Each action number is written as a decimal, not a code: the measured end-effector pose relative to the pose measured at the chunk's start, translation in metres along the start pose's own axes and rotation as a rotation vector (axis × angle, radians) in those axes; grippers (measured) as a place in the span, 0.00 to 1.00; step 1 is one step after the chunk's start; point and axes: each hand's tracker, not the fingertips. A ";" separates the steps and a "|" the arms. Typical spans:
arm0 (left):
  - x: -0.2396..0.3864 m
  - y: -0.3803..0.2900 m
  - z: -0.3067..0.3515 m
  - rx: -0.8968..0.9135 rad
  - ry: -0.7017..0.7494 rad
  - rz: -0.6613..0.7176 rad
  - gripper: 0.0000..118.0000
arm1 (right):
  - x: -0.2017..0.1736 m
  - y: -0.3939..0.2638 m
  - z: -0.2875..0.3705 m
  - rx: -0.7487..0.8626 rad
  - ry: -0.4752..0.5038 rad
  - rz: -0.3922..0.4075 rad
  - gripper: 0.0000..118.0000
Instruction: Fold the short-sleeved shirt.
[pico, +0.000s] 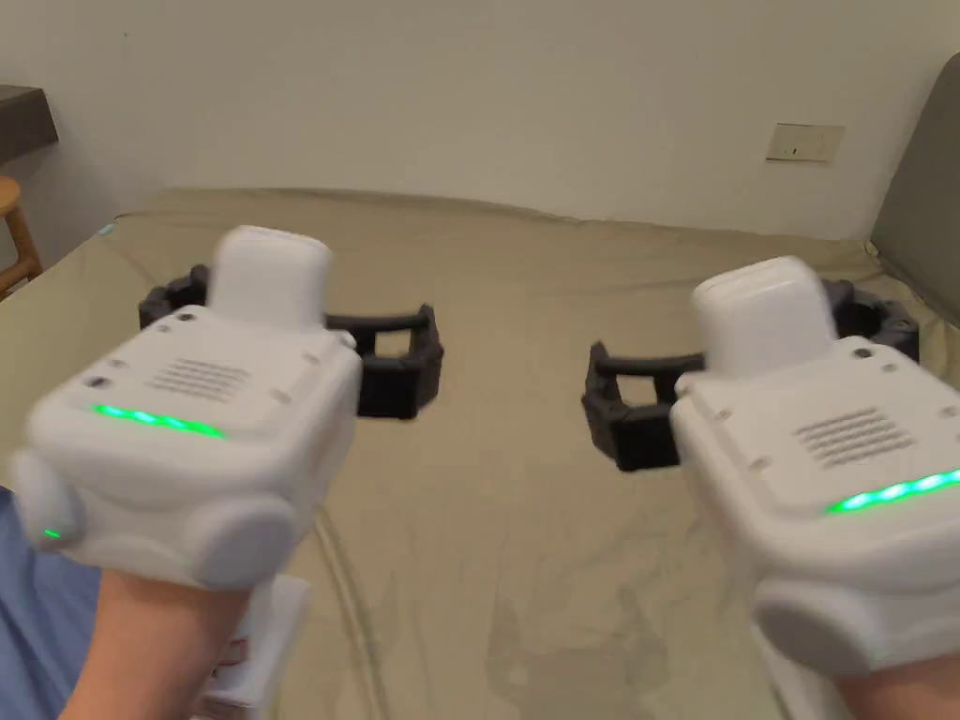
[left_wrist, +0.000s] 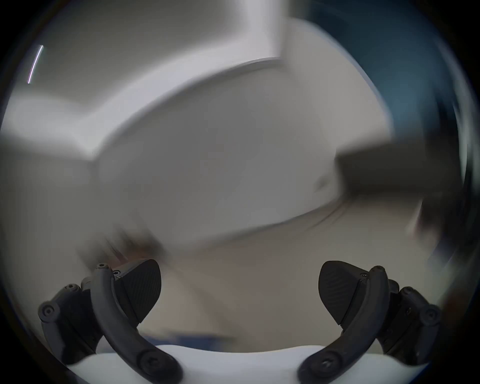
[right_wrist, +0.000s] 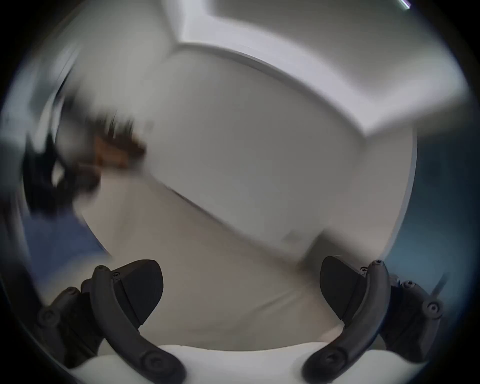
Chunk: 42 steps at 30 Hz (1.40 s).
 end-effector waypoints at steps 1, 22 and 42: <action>-0.009 -0.001 0.001 0.023 -0.042 0.154 1.00 | 0.009 0.000 0.001 -0.014 0.053 -0.180 1.00; 0.041 -0.025 0.019 0.266 0.229 -0.387 1.00 | -0.024 -0.005 0.011 0.136 -0.173 0.084 1.00; 0.043 -0.024 0.018 0.229 0.225 -0.383 0.83 | -0.020 -0.007 0.012 0.145 -0.143 0.094 0.80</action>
